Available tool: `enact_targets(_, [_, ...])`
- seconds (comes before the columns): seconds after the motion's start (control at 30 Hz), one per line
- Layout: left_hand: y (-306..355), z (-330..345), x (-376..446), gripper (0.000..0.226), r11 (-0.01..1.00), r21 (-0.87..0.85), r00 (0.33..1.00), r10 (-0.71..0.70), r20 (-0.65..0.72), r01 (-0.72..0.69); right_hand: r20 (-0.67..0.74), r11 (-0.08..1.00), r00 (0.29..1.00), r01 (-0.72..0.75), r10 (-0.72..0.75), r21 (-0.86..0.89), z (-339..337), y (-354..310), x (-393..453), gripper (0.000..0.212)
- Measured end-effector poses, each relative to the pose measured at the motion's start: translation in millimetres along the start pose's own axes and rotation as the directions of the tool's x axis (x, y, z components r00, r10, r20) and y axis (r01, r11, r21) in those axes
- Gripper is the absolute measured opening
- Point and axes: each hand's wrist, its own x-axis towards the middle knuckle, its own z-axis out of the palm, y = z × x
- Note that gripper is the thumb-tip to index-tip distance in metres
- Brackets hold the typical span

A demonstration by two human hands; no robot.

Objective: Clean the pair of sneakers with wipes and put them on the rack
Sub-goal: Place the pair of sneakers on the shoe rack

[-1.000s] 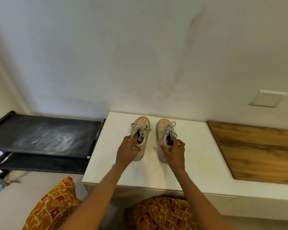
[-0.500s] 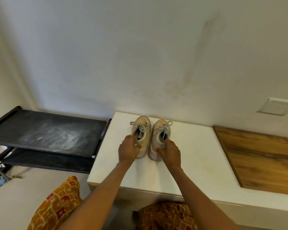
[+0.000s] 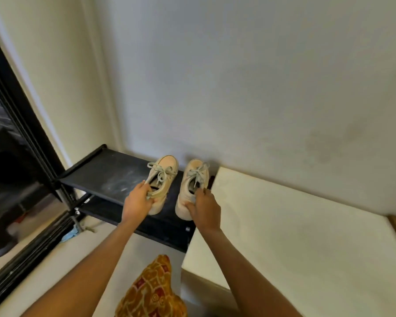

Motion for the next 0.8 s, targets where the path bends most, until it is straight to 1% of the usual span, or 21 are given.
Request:
enact_targets(0.13, [-32, 5, 12, 0.018, 0.999, -0.014, 0.999, -0.043, -0.029, 0.043, 0.015, 1.000, 1.000, 0.011, -0.011, 0.026, 41, -25, 13, 0.040])
enact_targets(0.27, [-43, 10, 20, 0.031, 1.000, -0.027, 1.000, -0.007, -0.015, 0.007, 0.043, 0.999, 0.999, 0.013, -0.012, -0.030, 66, -34, 18, 0.040])
enact_targets(0.37, [-50, 16, 25, 0.020, 0.998, -0.071, 1.000, 0.004, 0.008, -0.003, 0.048, 0.998, 0.999, 0.025, -0.023, -0.055, 79, -31, 17, 0.038])
enact_targets(0.43, [-55, 20, 27, 0.018, 0.995, -0.094, 1.000, -0.018, 0.020, 0.020, 0.041, 0.999, 0.999, 0.021, -0.020, -0.030, 83, -27, 16, 0.038])
enact_targets(0.6, [-58, 20, 27, 0.028, 0.998, -0.055, 0.998, -0.008, 0.070, 0.012, 0.078, 0.998, 0.997, 0.024, -0.028, 0.057, 79, -25, 19, 0.031])
enact_targets(0.73, [-53, 18, 28, 0.014, 0.989, -0.120, 0.993, -0.076, 0.088, 0.086, 0.117, 0.994, 0.993, -0.011, -0.003, 0.112, 72, -34, 23, 0.027])
enact_targets(0.8, [-50, 17, 29, 0.013, 0.985, -0.110, 0.987, -0.125, 0.097, 0.135, 0.127, 0.992, 0.992, -0.021, 0.004, 0.128, 71, -40, 25, 0.027])
